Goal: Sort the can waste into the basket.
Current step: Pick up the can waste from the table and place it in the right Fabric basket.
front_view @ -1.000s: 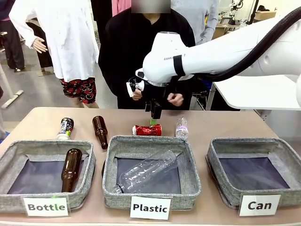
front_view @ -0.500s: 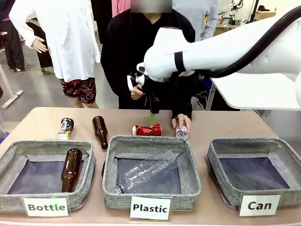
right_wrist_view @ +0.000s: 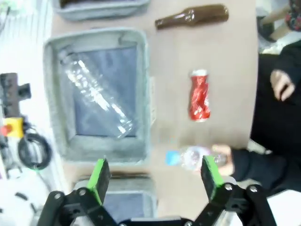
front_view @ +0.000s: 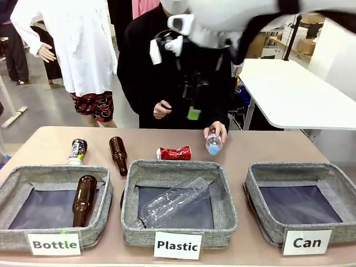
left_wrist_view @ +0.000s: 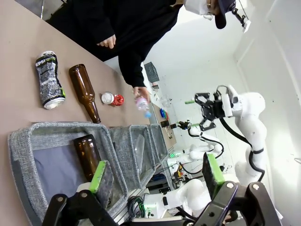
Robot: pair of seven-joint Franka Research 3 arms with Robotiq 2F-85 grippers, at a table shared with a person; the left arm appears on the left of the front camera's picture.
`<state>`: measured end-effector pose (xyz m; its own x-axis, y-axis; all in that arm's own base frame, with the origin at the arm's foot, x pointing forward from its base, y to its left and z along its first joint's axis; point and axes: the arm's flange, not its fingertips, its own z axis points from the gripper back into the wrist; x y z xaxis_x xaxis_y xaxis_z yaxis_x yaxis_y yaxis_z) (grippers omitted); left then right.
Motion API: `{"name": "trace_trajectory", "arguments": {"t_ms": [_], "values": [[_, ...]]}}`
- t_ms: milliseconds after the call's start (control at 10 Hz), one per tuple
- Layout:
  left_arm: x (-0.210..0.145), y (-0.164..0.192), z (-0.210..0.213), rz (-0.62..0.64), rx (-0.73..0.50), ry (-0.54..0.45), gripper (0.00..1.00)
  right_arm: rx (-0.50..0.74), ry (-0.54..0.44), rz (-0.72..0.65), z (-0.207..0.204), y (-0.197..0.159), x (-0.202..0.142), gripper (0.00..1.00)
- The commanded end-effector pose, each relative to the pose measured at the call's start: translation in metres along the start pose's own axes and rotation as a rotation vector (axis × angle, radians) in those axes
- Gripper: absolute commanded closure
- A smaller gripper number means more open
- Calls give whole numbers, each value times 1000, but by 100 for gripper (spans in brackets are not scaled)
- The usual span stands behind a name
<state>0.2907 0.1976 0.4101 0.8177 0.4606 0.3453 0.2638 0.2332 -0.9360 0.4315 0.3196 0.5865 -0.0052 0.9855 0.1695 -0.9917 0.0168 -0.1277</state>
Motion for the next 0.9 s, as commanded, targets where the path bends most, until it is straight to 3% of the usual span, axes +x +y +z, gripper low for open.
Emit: {"name": "trace_trajectory", "arguments": {"t_ms": [0,100,400,600,800], "values": [[-4,-1,-1,-21,-22,-15,0,-25,-103,-162,3,29,-73,0],[-4,-1,-1,-21,-22,-15,0,-45,-162,-274,14,40,-111,0],[-4,-1,-1,-21,-22,-15,0,-94,-472,-702,21,57,-235,0],[-4,-1,-1,-21,-22,-15,0,-31,-724,-891,6,74,-311,0],[-4,-1,-1,-21,-22,-15,0,68,-926,-1283,-16,79,-376,0]]}}
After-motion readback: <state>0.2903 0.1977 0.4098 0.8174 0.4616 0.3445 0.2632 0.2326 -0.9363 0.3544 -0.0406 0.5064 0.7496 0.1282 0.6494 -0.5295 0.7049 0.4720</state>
